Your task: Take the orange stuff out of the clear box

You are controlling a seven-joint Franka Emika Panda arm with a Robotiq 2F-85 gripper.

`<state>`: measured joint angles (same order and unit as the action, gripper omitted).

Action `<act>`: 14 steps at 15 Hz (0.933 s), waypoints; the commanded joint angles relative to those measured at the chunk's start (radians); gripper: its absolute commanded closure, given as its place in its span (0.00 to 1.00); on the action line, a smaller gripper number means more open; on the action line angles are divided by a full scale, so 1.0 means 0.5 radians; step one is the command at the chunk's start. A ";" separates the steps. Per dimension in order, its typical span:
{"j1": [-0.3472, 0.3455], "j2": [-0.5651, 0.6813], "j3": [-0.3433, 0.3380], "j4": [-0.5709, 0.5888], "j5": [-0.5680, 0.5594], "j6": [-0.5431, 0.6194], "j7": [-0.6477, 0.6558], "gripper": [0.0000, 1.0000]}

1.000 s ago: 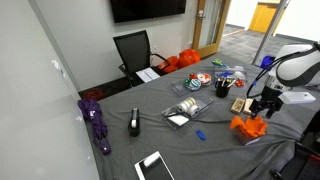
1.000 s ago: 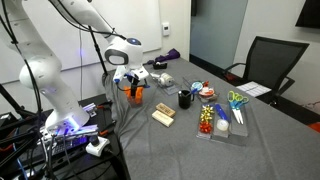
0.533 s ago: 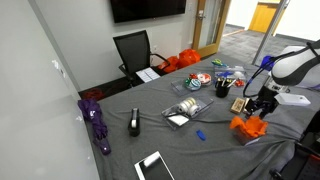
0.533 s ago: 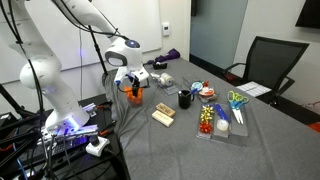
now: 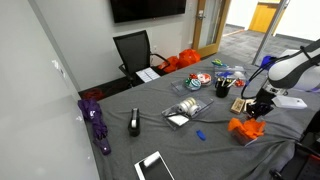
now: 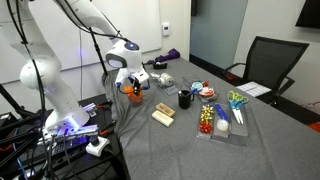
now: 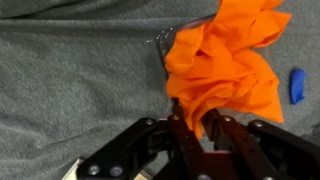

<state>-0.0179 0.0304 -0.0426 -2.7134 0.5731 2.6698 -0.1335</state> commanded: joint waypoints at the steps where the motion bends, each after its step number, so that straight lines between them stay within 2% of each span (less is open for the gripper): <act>1: -0.018 0.034 0.018 -0.004 -0.052 0.011 0.004 0.99; 8: -0.064 -0.121 -0.034 -0.056 -0.408 -0.078 0.052 0.99; 9: -0.069 -0.139 -0.041 -0.061 -0.431 -0.077 0.043 0.71; 11: -0.074 -0.171 -0.052 -0.067 -0.443 -0.080 0.024 0.65; 13: -0.072 -0.201 -0.063 -0.075 -0.442 -0.071 0.013 0.51; 14: -0.068 -0.215 -0.069 -0.079 -0.431 -0.066 -0.003 0.70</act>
<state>-0.0386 -0.0257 -0.0690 -2.7247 0.3680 2.6576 -0.1045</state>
